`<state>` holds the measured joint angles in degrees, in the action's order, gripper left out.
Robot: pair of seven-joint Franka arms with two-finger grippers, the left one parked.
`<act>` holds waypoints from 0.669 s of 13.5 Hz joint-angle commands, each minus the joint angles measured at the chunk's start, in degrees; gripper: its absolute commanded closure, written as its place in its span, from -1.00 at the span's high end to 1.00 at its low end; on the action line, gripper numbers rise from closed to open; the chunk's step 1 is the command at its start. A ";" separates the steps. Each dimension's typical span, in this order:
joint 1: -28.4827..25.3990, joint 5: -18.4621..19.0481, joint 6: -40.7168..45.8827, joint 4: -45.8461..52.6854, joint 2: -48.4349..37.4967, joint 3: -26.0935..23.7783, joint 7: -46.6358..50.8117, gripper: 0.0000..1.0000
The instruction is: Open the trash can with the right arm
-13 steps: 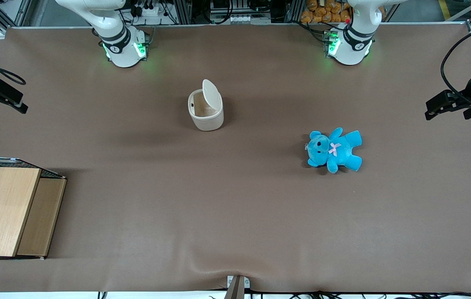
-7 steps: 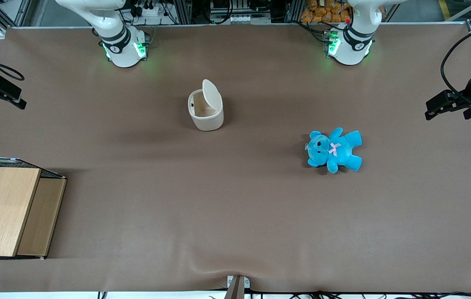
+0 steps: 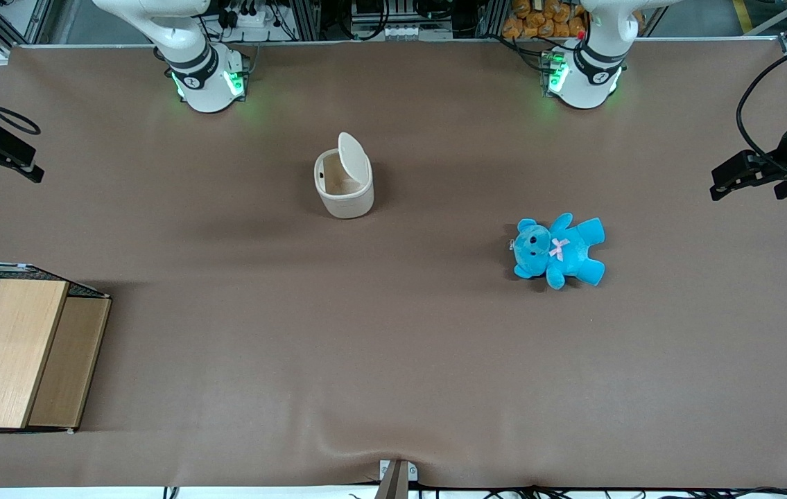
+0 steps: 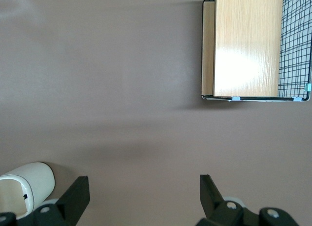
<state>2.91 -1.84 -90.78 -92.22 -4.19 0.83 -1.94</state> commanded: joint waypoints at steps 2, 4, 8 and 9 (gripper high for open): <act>0.87 0.52 0.69 0.73 0.14 -0.47 -0.79 1.00; 0.78 0.52 0.78 0.64 0.14 -0.47 -0.35 1.00; 0.78 0.52 1.22 0.64 0.14 -0.47 -0.35 1.00; 0.78 0.52 1.22 0.64 0.14 -0.47 -0.35 1.00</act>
<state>2.91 -1.83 -90.30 -92.22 -4.18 0.82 -1.94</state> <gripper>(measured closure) 0.000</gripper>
